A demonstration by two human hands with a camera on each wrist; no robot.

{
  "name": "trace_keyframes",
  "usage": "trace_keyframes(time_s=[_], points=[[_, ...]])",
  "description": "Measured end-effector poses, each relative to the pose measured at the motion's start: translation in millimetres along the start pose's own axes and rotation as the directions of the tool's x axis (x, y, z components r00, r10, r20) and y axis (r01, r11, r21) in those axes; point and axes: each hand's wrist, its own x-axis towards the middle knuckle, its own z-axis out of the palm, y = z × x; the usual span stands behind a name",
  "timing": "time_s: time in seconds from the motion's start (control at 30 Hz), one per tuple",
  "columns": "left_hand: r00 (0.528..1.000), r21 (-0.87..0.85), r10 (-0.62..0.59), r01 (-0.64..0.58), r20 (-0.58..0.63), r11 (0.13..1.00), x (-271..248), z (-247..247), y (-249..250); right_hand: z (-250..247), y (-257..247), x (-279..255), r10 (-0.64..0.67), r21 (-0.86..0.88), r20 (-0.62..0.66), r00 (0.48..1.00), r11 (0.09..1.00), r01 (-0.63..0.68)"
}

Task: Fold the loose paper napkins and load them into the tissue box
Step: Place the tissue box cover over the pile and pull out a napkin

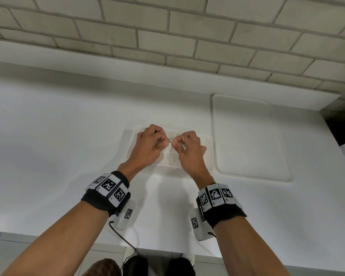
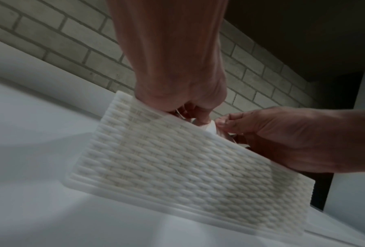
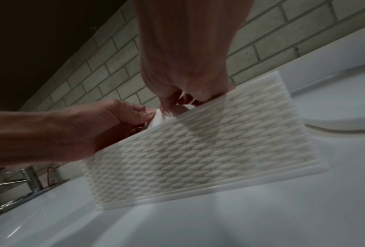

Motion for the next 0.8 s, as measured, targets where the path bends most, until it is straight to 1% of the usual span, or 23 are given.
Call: trace_keyframes(time_s=[0.13,0.2,0.23,0.27,0.3,0.33,0.37,0.4,0.43,0.47,0.5,0.53,0.57,0.6,0.63,0.67,0.73,0.8], points=[[1.0,0.007,-0.01,0.01,0.017,1.0,0.6,-0.5,0.2,0.8,1.7,-1.1,-0.004,0.007,0.01,1.0,1.0,0.004],[0.999,-0.065,-0.02,0.023,0.042,0.998,0.4,-4.3,1.8,-3.4,1.1,-1.0,-0.01,0.049,0.024,1.0,0.999,0.009],[0.998,-0.122,-0.031,0.037,0.057,0.992,-0.5,-8.0,3.6,-6.8,2.4,-1.4,-0.016,0.097,0.024,1.0,0.995,0.014],[0.998,-0.156,-0.039,0.046,0.05,0.987,-1.1,-12.1,3.3,-10.7,4.9,-2.4,-0.02,0.142,-0.003,1.0,0.99,0.02],[0.999,-0.155,-0.045,0.045,0.003,0.987,-1.9,-17.2,2.1,-15.4,7.9,-4.0,-0.031,0.147,-0.075,0.997,0.988,0.042],[0.996,-0.141,-0.052,0.04,-0.079,0.989,-3.2,-22.9,0.2,-19.9,12.6,-5.2,-0.033,0.093,-0.19,0.981,0.994,0.051],[0.982,-0.129,-0.074,0.052,-0.173,0.99,-4.9,-28.4,-1.3,-25.4,17.3,-7.4,-0.015,0.038,-0.31,0.951,0.999,0.028],[0.959,-0.133,-0.123,0.091,-0.255,0.987,-7.0,-33.6,-2.1,-31.9,20.7,-10.2,0.044,0.033,-0.397,0.917,0.999,-0.033],[0.931,-0.163,-0.213,0.17,-0.296,0.972,-8.9,-37.6,-3.5,-37.8,24.2,-11.9,0.135,0.073,-0.437,0.89,0.991,-0.114],[0.896,-0.229,-0.344,0.286,-0.281,0.93,-10.9,-40.8,-3.3,-41.2,27.5,-12.6,0.274,0.173,-0.409,0.87,0.96,-0.221],[0.847,-0.327,-0.486,0.406,-0.216,0.853,-12.3,-42.7,-3.2,-42.6,29.9,-11.9,0.421,0.301,-0.317,0.85,0.894,-0.33],[0.788,-0.432,-0.604,0.507,-0.117,0.746,-12.7,-42.8,-5.3,-42.2,31.2,-9.9,0.532,0.416,-0.192,0.825,0.805,-0.423],[0.733,-0.518,-0.68,0.577,-0.012,0.631,-12.6,-42.0,-8.8,-40.7,32.5,-7.5,0.592,0.485,-0.09,0.801,0.728,-0.484],[0.689,-0.563,-0.721,0.626,0.075,0.54,-12.7,-41.4,-11.5,-38.9,32.7,-5.7,0.627,0.515,-0.025,0.779,0.676,-0.527],[0.666,-0.581,-0.735,0.651,0.127,0.489,-13.1,-40.0,-15.6,-37.4,33.4,-3.6,0.639,0.531,0.004,0.769,0.65,-0.543],[0.651,-0.583,-0.744,0.667,0.152,0.464,-13.4,-39.1,-17.1,-36.7,32.8,-2.1,0.643,0.546,0.011,0.766,0.638,-0.543],[0.634,-0.594,-0.759,0.671,0.149,0.444,-12.7,-37.3,-19.7,-39.7,26.6,-0.2,0.644,0.571,0.018,0.765,0.621,-0.537],[0.629,-0.599,-0.764,0.67,0.143,0.44,-12.2,-38.3,-16.1,-42.4,25.5,1.0,0.649,0.578,0.027,0.76,0.61,-0.541]])
